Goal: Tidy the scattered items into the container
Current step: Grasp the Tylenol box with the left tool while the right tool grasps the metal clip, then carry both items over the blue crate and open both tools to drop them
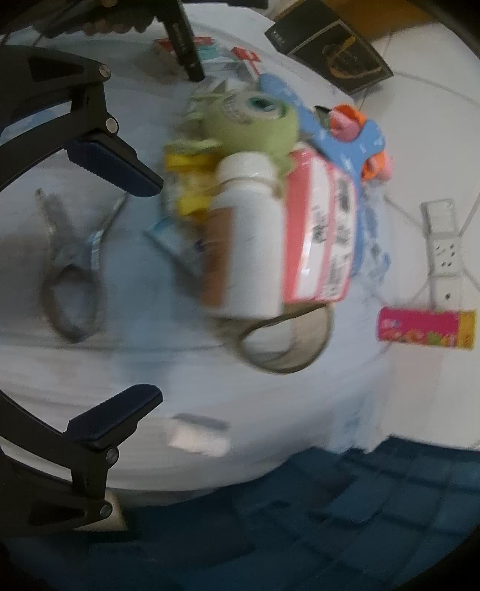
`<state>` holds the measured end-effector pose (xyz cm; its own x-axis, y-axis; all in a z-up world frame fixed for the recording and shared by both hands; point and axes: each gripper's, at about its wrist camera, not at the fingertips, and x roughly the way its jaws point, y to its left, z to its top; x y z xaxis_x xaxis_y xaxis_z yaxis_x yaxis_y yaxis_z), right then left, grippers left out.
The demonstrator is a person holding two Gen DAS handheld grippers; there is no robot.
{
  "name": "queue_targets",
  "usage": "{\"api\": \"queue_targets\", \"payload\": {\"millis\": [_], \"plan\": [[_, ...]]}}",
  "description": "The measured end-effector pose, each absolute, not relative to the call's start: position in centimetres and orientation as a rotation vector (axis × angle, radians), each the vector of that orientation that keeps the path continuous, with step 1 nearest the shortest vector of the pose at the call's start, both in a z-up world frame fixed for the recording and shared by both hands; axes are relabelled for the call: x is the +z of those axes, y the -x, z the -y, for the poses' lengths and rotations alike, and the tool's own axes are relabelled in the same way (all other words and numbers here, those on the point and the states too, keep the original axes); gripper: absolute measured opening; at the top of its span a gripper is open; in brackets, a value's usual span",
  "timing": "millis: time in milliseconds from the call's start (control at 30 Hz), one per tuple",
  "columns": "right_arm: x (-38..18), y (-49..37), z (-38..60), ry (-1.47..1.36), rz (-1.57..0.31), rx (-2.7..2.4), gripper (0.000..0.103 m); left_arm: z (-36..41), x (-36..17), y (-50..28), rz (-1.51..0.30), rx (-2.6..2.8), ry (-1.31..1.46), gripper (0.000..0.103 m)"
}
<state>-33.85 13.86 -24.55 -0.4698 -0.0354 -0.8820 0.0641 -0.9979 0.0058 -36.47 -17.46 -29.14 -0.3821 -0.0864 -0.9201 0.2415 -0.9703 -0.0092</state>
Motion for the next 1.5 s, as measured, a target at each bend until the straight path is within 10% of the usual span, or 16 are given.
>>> {"api": "queue_targets", "payload": {"millis": [633, 833, 1500], "plan": [[-29.1, 31.6, -13.7, -1.673, 0.034, -2.622, 0.103, 17.8, -29.0, 31.9, -0.141, -2.530, -1.634, 0.089], [-28.6, 31.1, -13.6, -1.660, -0.024, -2.640, 0.070, 16.6, -27.9, 30.9, -0.097, -2.583, -1.612, 0.084], [-18.2, 25.7, -10.8, -1.458, -0.008, -2.738, 0.066, 15.4, -16.7, 26.5, -0.019, -2.830, -1.439, 0.082]]}}
